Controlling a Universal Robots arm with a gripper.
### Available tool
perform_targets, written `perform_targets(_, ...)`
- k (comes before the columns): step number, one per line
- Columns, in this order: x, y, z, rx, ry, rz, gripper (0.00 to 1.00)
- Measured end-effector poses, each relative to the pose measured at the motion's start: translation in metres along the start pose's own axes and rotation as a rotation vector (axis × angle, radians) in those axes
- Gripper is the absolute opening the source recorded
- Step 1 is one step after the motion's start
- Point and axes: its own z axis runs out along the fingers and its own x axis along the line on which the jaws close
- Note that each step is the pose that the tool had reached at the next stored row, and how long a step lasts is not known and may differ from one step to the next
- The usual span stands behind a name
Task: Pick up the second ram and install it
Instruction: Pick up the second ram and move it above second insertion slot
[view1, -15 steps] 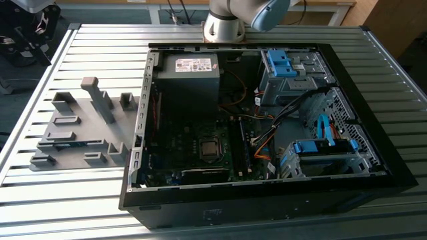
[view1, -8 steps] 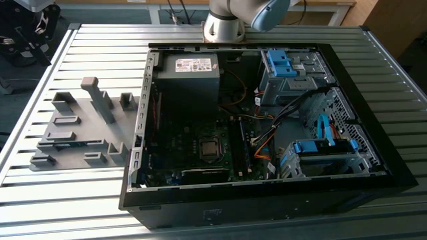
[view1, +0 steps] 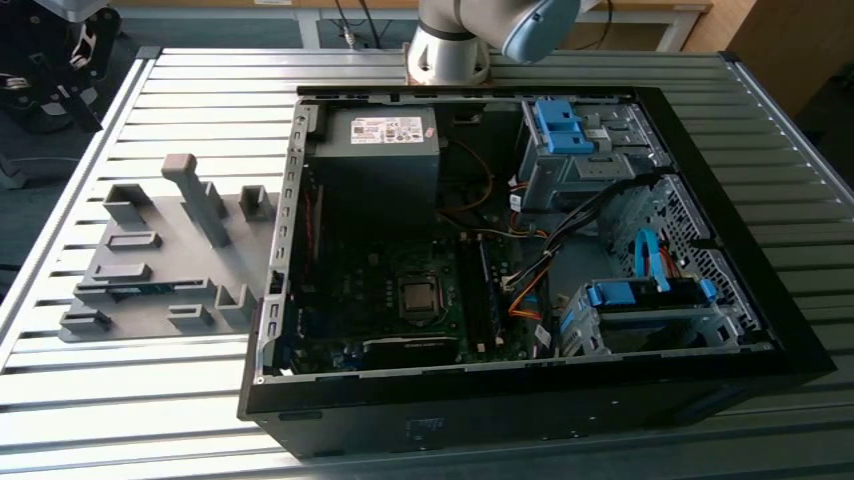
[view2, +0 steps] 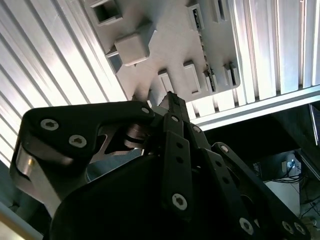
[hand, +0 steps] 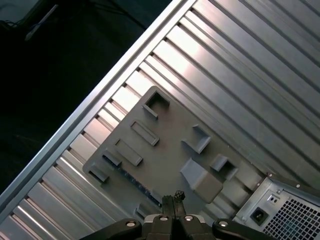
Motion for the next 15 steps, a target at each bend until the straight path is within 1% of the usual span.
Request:
perform_targets(4, 0.0000, 0.0000, 0.0000, -0.0002, 0.0006, -0.016, 0.11)
perform_targets(6, 0.0000, 0.0000, 0.0000, -0.0001, -0.0001, 0.002, 0.11)
perform_targets(15, 0.0000, -0.0001, 0.0001, 0.0001, -0.0003, 0.005, 0.11)
